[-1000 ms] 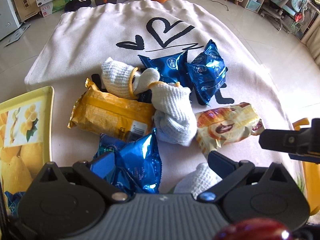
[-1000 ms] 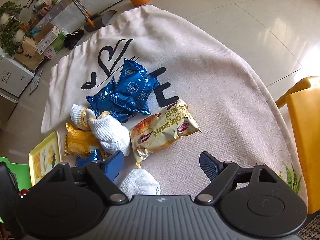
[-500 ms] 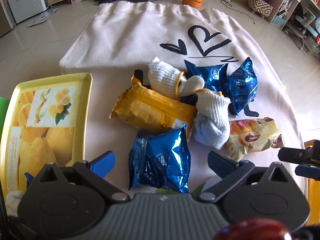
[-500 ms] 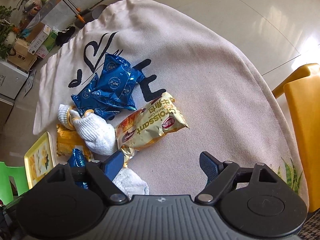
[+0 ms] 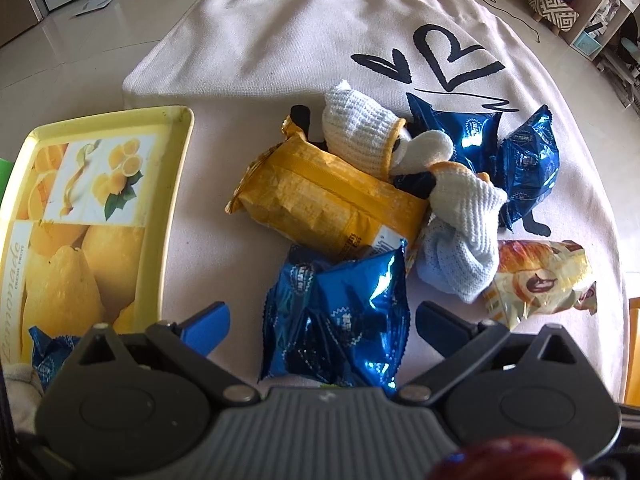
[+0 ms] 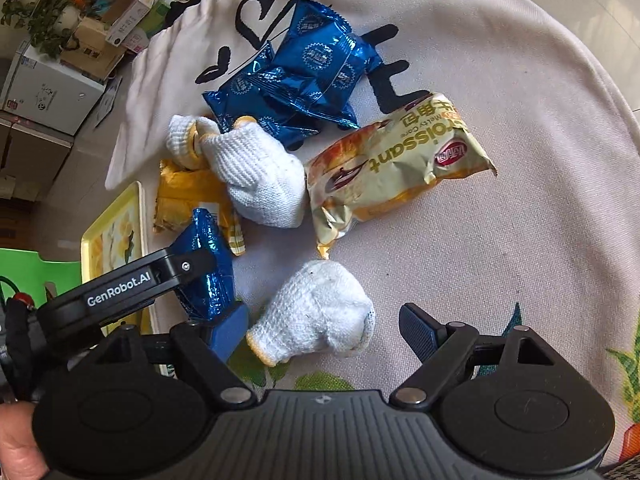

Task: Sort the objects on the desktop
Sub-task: 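Close right gripper on a white glove while left gripper grasps a blue foil packet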

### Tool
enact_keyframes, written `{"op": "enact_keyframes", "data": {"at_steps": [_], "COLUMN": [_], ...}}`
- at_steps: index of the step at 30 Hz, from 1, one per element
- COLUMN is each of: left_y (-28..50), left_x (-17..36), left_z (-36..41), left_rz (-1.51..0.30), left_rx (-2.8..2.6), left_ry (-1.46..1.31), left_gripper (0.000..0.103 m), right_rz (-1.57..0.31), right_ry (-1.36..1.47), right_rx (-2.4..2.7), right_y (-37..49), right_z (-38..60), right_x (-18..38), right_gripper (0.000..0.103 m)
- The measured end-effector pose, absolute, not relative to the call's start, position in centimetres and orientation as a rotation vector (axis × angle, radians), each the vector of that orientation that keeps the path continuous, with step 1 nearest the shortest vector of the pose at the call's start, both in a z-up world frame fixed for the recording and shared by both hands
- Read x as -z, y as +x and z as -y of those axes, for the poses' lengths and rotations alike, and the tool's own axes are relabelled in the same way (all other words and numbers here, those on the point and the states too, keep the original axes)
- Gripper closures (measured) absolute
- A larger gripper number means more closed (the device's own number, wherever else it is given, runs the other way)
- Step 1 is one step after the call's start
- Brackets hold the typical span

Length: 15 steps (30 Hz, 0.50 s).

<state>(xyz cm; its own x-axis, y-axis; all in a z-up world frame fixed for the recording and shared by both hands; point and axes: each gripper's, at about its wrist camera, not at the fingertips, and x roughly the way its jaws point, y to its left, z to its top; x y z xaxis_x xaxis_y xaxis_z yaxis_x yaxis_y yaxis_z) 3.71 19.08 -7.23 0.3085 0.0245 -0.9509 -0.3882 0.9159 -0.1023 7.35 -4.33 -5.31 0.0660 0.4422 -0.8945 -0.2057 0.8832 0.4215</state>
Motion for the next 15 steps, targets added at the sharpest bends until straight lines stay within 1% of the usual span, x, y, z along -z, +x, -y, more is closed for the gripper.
{"op": "enact_keyframes", "data": {"at_steps": [10,11,12,13,15], "left_y": [4.5,4.5,4.6,4.6,4.5], "left_x": [9.6,10.0,10.4,10.6,11.1], "left_z": [-19.1,-19.0,-19.0,-19.0,-18.6], "left_rz": [-1.292,-1.298,-1.302,-1.303,-1.3], "left_rx": [-0.283,-0.283,-0.284,-0.287,-0.292], "left_ry": [-0.363,-0.364,-0.366,-0.367,-0.364], "left_gripper": [0.001,0.001,0.001,0.001,0.001], "right_rz": [-1.443,-1.437,-1.432,-1.428,-1.419], "right_ry": [0.133,0.123,0.112,0.092,0.075], "right_rx": [-0.51,-0.513,-0.52,-0.524,-0.523], "right_y": [6.8,6.6,6.4,6.3,6.1], "right_z": [2.2,2.0,1.8,1.6,1.6], "right_x": [7.4,7.6,7.7,7.8,7.7], "right_gripper": [0.021,0.023,0.029,0.033,0.037]}}
